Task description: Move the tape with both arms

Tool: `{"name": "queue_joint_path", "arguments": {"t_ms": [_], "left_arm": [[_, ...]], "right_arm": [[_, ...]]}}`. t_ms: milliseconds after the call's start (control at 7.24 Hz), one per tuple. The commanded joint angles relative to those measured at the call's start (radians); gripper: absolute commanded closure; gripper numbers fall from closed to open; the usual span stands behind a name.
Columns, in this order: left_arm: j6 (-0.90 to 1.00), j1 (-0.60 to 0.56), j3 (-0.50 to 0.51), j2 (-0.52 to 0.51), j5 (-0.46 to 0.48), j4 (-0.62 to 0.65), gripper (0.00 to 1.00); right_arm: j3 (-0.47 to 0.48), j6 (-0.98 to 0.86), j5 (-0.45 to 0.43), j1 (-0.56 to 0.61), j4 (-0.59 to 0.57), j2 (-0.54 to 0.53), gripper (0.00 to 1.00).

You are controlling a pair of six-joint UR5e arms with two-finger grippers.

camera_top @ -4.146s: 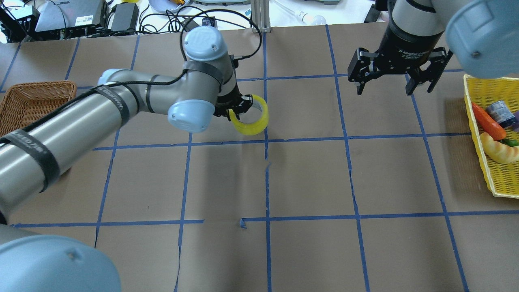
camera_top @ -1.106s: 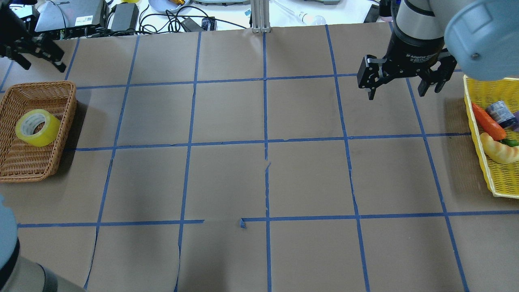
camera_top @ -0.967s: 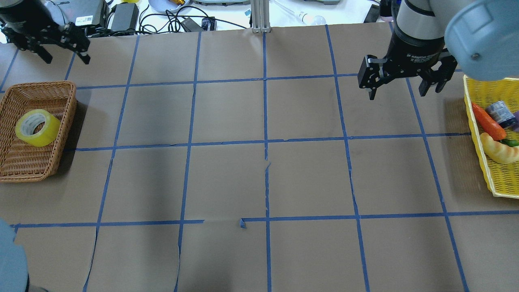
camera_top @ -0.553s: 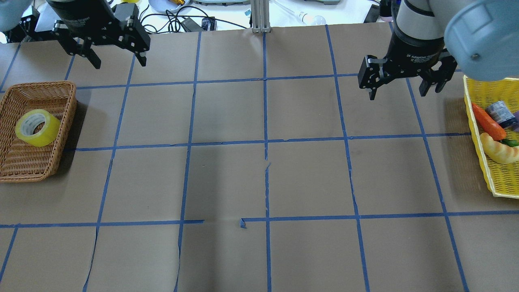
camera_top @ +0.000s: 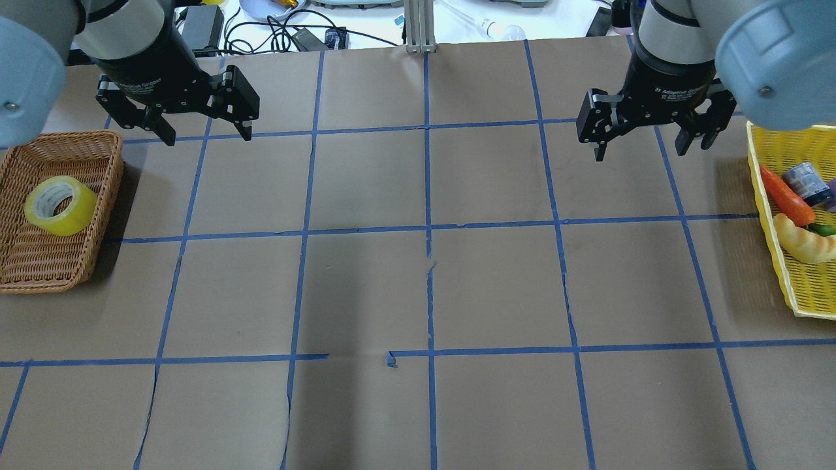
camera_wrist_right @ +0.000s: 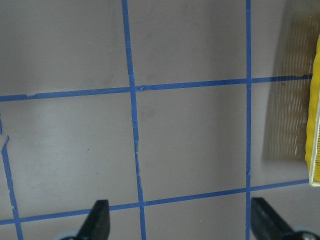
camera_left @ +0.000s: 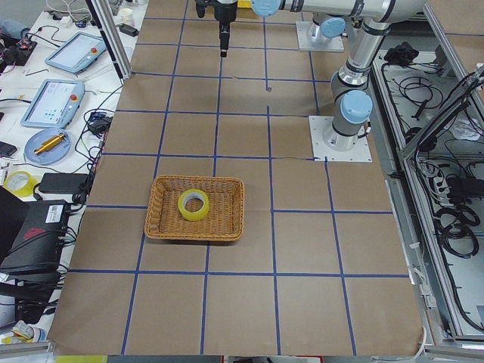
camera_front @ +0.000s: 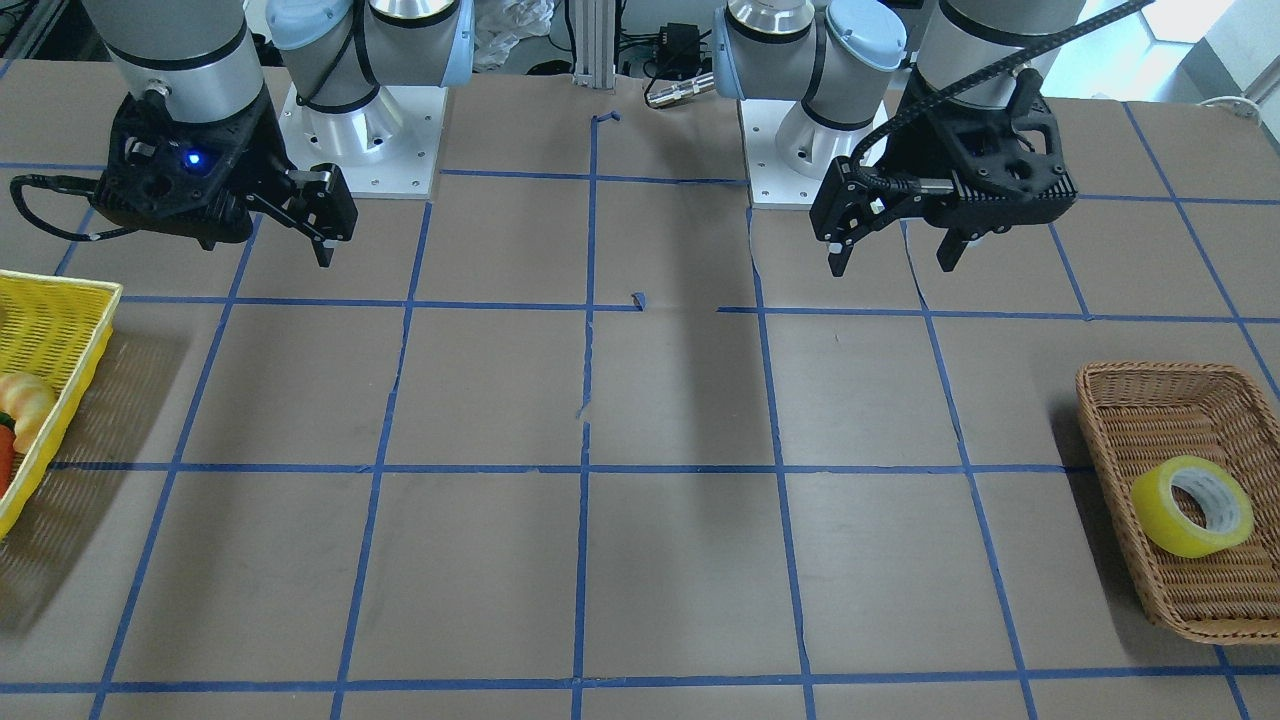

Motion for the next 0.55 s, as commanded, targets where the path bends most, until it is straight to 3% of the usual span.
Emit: {"name": "queue_joint_path", "arguments": {"t_ms": [0,415], "left_arm": [[0.000,0.000,-0.012,0.005,-0.002,0.017,0.00],[-0.002,-0.001,-0.007,0.006,-0.011,0.015,0.00]], "right_arm": [[0.000,0.001,-0.001,0.000,-0.001,-0.001,0.00],[0.000,0.002,-0.001,0.000,-0.001,0.000,0.00]]}}
